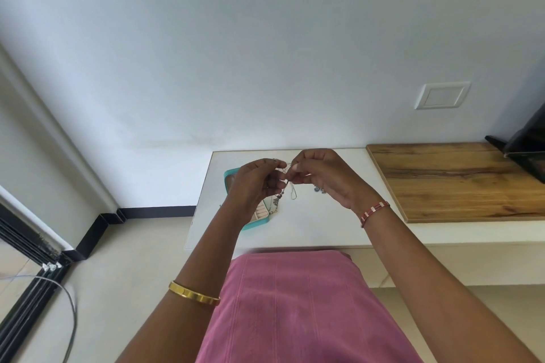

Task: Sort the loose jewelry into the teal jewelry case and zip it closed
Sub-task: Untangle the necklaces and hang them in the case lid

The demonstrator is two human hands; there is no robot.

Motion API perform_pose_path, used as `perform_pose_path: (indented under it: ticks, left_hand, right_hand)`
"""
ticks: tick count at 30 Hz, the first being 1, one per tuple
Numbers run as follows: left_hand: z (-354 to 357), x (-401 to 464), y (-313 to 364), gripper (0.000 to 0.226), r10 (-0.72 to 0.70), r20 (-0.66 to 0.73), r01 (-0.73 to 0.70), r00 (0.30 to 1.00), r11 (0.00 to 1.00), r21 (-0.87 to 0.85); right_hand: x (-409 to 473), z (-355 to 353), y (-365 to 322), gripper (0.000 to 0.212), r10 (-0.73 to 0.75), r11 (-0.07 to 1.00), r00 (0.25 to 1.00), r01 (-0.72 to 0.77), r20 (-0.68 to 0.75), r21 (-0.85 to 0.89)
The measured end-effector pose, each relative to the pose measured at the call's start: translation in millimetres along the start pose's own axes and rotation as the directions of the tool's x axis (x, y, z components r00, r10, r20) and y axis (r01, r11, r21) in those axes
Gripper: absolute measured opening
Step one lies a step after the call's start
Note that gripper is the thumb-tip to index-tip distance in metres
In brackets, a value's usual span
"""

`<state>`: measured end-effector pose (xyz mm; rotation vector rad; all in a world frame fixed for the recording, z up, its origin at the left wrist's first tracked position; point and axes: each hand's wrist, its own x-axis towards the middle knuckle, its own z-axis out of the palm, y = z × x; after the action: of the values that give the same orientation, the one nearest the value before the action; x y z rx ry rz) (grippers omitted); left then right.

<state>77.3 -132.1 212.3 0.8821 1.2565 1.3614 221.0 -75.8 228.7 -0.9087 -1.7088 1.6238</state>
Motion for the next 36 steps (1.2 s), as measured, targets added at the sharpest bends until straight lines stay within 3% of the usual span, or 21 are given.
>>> perform_pose_path:
  ticks: [3,6,15,20,24,31,36]
  left_hand:
    - [-1.0,2.2,-5.9,0.017,-0.045,-0.109,0.063,0.993,0.984,0.167]
    - [2.0,2.8,-9.0,0.019,0.023,-0.176,0.024,0.984,0.966,0.257]
    - [9.7,-3.7,-5.8,0.034,0.097,-0.009,-0.090,0.995,0.949,0.301]
    - [9.7,-5.6,-7.6,0.027,0.106,0.046,-0.115,0.993,0.944,0.310]
    - [6.9,-5.5,-7.2,0.024,0.090,0.057,-0.101,0.994,0.962,0.254]
    - [-4.7,-2.2,-3.2,0.034,0.073,0.002,-0.073,0.997,0.997,-0.041]
    - [-4.5,-1.2,-5.5,0.034,0.021,0.051,-0.011,0.998,0.980,-0.196]
  right_hand:
    - [1.0,-0.9,-3.8,0.026,0.006,0.998,1.000,-0.008,0.029,0.063]
    - [1.4,-1.0,-7.1,0.027,0.039,0.998,0.997,-0.042,0.066,0.036]
    - [2.2,1.2,-12.9,0.027,0.103,0.989,0.995,-0.105,-0.017,-0.107]
    - [1.9,0.4,-13.0,0.020,0.111,0.984,0.993,-0.114,-0.031,-0.136]
    - [1.7,-0.8,-12.4,0.021,0.113,0.988,0.993,-0.116,-0.034,-0.103]
    - [1.3,-3.4,-0.7,0.026,0.144,0.990,0.989,-0.144,-0.018,-0.010]
    - [-1.3,3.1,9.2,0.034,0.137,0.991,0.988,-0.137,0.068,0.003]
